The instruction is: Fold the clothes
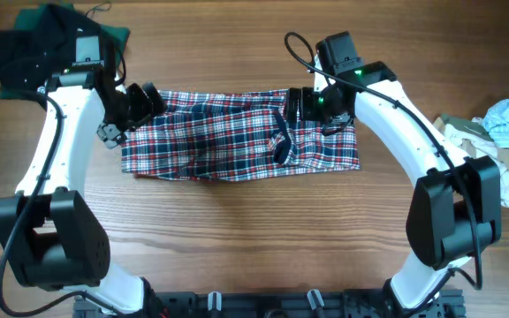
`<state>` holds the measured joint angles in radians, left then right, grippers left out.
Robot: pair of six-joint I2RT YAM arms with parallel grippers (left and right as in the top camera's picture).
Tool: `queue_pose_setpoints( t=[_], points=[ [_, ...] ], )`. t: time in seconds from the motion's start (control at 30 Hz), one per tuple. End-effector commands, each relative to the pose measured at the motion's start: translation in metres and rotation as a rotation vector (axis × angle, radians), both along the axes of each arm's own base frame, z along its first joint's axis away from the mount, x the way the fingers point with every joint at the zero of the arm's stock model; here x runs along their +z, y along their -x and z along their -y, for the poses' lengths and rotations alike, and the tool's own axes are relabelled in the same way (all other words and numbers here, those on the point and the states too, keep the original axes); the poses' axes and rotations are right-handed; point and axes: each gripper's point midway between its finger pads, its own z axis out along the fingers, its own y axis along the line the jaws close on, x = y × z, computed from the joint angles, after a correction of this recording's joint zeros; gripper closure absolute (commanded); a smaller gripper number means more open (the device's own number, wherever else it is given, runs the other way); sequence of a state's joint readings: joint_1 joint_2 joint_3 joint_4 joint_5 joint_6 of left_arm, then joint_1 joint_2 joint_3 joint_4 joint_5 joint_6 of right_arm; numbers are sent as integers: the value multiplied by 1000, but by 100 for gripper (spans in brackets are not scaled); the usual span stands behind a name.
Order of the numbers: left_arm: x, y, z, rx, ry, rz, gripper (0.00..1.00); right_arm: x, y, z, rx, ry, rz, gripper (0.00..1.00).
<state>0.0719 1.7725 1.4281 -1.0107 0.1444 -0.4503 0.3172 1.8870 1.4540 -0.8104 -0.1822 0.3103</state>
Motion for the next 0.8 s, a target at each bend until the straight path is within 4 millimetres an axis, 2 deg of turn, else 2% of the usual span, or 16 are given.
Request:
queue_pose_setpoints(
  t=[0.0, 0.17, 0.3, 0.47, 0.77],
  points=[
    [11, -9, 5, -4, 20, 60, 0, -2, -6, 1, -12, 4, 8, 0],
    [12, -14, 2, -2, 5, 81, 0, -6, -6, 1, -12, 6, 2, 0],
    [7, -14, -8, 7, -57, 69, 0, -9, -6, 1, -12, 8, -5, 0],
    [-16, -16, -12, -39, -80, 24, 0, -11, -6, 0, -12, 8, -11, 0],
    [-65, -12, -43, 25, -89, -92, 0, -12, -4, 1, -7, 9, -17, 0]
  ],
)
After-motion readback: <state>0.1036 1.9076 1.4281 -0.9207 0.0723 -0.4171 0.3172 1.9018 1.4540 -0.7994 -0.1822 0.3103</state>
